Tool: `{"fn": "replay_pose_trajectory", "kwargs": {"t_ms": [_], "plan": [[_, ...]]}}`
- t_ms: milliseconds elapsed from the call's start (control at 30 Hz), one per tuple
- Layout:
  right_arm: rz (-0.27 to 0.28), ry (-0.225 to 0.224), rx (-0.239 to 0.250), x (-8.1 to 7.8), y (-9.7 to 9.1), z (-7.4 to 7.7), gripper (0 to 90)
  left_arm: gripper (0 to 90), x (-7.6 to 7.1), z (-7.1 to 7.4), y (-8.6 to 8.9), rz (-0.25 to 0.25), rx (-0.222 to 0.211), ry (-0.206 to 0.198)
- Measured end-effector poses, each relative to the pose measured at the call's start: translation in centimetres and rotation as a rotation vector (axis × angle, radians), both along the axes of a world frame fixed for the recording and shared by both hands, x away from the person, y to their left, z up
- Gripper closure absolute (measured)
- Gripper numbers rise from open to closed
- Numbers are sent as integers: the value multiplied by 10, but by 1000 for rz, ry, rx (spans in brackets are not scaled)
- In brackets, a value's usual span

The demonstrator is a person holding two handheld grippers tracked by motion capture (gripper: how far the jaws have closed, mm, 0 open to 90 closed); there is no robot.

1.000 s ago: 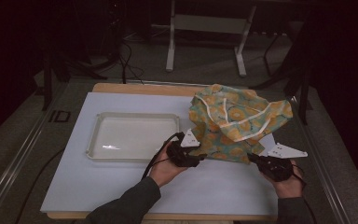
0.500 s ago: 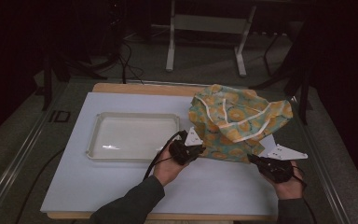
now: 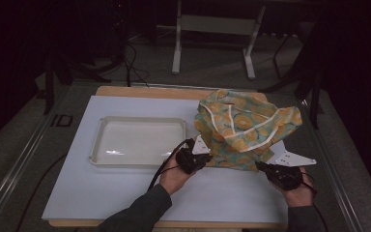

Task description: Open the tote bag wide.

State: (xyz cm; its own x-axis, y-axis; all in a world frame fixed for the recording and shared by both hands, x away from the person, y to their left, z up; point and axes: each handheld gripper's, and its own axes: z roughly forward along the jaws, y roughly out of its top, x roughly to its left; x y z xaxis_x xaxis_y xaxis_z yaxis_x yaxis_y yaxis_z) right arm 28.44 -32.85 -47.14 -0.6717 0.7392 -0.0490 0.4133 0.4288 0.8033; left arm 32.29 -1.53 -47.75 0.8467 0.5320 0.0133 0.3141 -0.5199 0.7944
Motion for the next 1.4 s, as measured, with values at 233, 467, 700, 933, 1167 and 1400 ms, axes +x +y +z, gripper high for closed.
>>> {"fn": "replay_pose_trajectory", "kwargs": {"t_ms": [233, 467, 700, 933, 1167, 1400], "plan": [[-11, 26, -3, 3, -1, -7, 900, 892, 4, -9, -5, 10, 17, 12], [-17, 53, -11, 5, -4, -14, 900, 892, 6, -19, -8, 13, 33, 17], [-24, 70, -26, 6, -3, -18, 900, 891, 11, -27, -14, 20, 49, 44], [-25, 88, -44, 7, -2, -24, 900, 891, 12, -34, -19, 14, 82, 37], [-31, 103, -56, 7, -2, -28, 900, 891, 12, -38, -21, 10, 91, 48], [-21, 87, -21, 1, -2, -18, 671, 891, 13, -38, -20, 10, 91, 49]]}}
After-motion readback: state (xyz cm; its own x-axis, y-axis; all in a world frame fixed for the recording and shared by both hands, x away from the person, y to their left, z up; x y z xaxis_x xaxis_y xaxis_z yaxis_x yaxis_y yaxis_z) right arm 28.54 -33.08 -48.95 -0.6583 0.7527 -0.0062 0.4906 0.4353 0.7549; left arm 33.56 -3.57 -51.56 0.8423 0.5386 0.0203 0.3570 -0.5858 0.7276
